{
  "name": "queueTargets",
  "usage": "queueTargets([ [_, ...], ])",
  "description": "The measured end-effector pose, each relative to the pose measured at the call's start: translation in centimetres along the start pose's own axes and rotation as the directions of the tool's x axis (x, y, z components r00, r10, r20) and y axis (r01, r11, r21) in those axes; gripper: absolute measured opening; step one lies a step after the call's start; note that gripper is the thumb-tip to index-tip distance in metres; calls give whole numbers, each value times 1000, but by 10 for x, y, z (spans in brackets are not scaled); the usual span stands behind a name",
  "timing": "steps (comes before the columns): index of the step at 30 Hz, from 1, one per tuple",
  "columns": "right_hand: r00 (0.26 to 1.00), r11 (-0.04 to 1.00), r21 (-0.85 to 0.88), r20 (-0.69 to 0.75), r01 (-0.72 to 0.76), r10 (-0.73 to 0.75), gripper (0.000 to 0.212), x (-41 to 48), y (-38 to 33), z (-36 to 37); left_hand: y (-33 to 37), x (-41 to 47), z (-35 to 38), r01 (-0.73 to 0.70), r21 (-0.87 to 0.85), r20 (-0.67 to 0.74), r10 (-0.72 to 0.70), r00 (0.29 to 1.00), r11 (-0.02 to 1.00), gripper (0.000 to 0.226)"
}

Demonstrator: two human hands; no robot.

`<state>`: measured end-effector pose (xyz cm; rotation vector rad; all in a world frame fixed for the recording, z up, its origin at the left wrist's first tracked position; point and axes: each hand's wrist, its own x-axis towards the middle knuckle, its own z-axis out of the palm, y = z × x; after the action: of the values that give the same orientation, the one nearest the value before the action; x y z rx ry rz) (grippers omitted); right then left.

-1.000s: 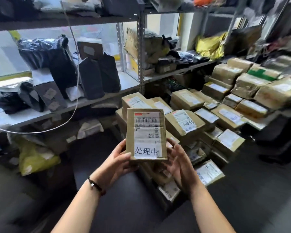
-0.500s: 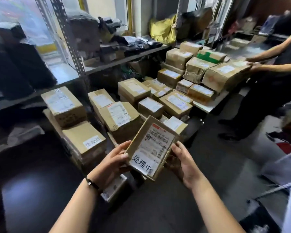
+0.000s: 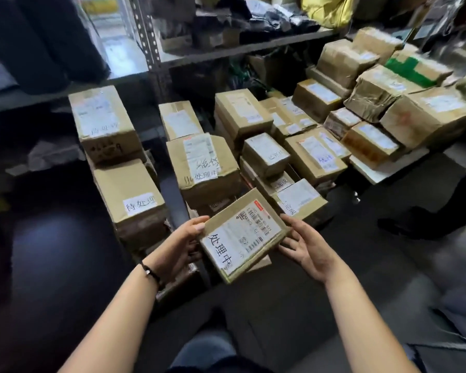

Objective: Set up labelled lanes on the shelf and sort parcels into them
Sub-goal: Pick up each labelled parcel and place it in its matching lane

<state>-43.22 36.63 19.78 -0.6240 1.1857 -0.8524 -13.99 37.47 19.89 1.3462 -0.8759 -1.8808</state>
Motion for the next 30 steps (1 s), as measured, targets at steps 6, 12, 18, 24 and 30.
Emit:
queueTargets([
  [6,990,975,-213,115,-60,86,69,45,-18,6,2,37,-9,30,-70,-173,-42,984,997,76],
  [12,980,982,-139,129,-131,149,76,67,-10,-6,6,34,-1,-33,-227,-302,-38,953,973,43],
  [18,978,967,-207,111,-150,175,36,74,-26,-28,-13,24,7,-186,-404,-557,-80,827,896,38],
  [24,958,934,-220,-8,-282,287,22,71,13,-56,-54,12,47,-175,-469,-598,-165,785,866,36],
  [30,927,913,-163,-33,-373,373,24,77,53,-68,-78,0,70,-150,-444,-613,-177,770,883,30],
])
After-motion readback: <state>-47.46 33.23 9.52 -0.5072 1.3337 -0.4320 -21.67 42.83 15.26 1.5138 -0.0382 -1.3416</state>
